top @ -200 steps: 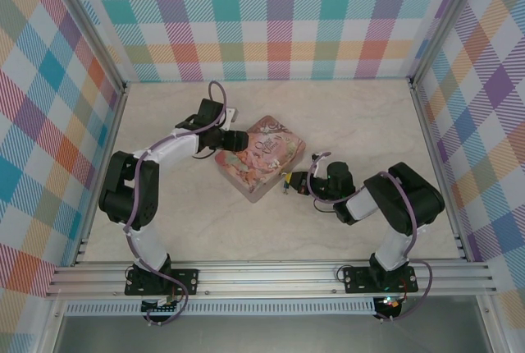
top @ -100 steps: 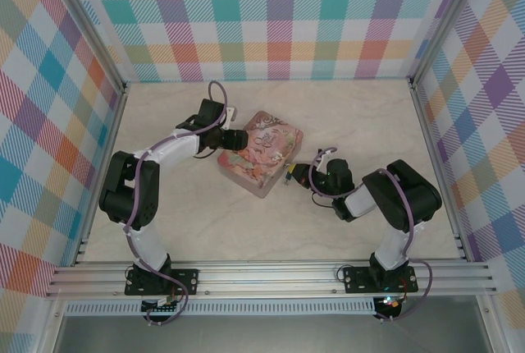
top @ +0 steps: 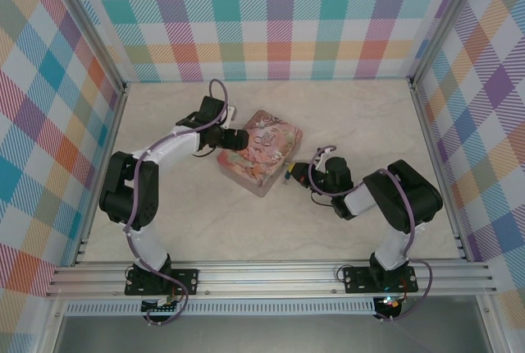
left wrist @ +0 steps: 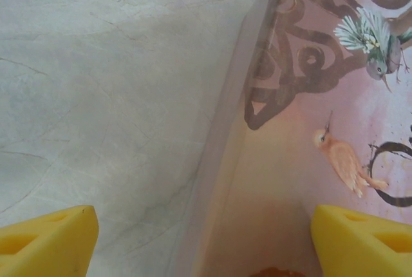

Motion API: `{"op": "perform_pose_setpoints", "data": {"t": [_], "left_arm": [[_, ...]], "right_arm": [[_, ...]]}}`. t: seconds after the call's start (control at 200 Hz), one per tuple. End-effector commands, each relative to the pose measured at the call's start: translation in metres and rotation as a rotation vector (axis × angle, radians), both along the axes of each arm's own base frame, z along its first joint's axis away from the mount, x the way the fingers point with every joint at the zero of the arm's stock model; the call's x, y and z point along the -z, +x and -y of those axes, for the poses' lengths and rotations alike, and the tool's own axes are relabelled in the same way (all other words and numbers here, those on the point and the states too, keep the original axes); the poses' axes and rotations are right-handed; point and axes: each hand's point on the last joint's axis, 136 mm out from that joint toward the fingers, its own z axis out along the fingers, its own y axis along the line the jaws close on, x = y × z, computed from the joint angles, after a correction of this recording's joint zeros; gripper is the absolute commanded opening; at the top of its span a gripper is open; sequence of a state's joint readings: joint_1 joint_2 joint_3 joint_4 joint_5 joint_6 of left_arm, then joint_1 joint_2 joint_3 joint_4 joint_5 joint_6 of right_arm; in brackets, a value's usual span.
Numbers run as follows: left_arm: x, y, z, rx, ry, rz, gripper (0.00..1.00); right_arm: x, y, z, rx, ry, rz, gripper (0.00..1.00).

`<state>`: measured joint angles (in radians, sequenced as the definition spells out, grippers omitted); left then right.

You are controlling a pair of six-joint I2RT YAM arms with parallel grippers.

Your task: Unlock the padlock with the key

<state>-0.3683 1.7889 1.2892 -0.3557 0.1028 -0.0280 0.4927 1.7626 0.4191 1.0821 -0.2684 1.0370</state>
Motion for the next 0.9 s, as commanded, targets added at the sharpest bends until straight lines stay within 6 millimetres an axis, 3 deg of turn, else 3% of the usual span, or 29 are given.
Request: {"op": "perform_pose_setpoints", "data": {"t": [0.0, 0.155, 0.23, 0.42, 0.595, 0.895], "left_arm": [[-0.05, -0.012, 0.013, 0.053, -0.012, 0.07, 0.86], [-0.075, -0.037, 0.034, 0.102, -0.05, 0.103, 0.85], [-0.083, -0.055, 0.056, 0.142, -0.116, 0.094, 0.83], [-0.083, -0.102, 0.104, 0.216, -0.27, 0.018, 0.76], [-0.061, -0.125, 0.127, 0.236, -0.316, -0.058, 0.75], [-0.009, -0.139, 0.121, 0.192, -0.244, -0.159, 0.75]], "right_arm": [[-0.027, -0.003, -0.014, -0.031, 0.067, 0.051, 0.02], [-0.025, -0.011, -0.017, -0.021, 0.073, 0.034, 0.02], [-0.024, -0.013, -0.016, -0.018, 0.071, 0.03, 0.02], [-0.027, -0.011, -0.017, -0.01, 0.073, 0.039, 0.03], [-0.025, -0.011, -0.018, -0.015, 0.071, 0.035, 0.03], [-0.025, -0.01, -0.02, -0.013, 0.073, 0.033, 0.03]]}}
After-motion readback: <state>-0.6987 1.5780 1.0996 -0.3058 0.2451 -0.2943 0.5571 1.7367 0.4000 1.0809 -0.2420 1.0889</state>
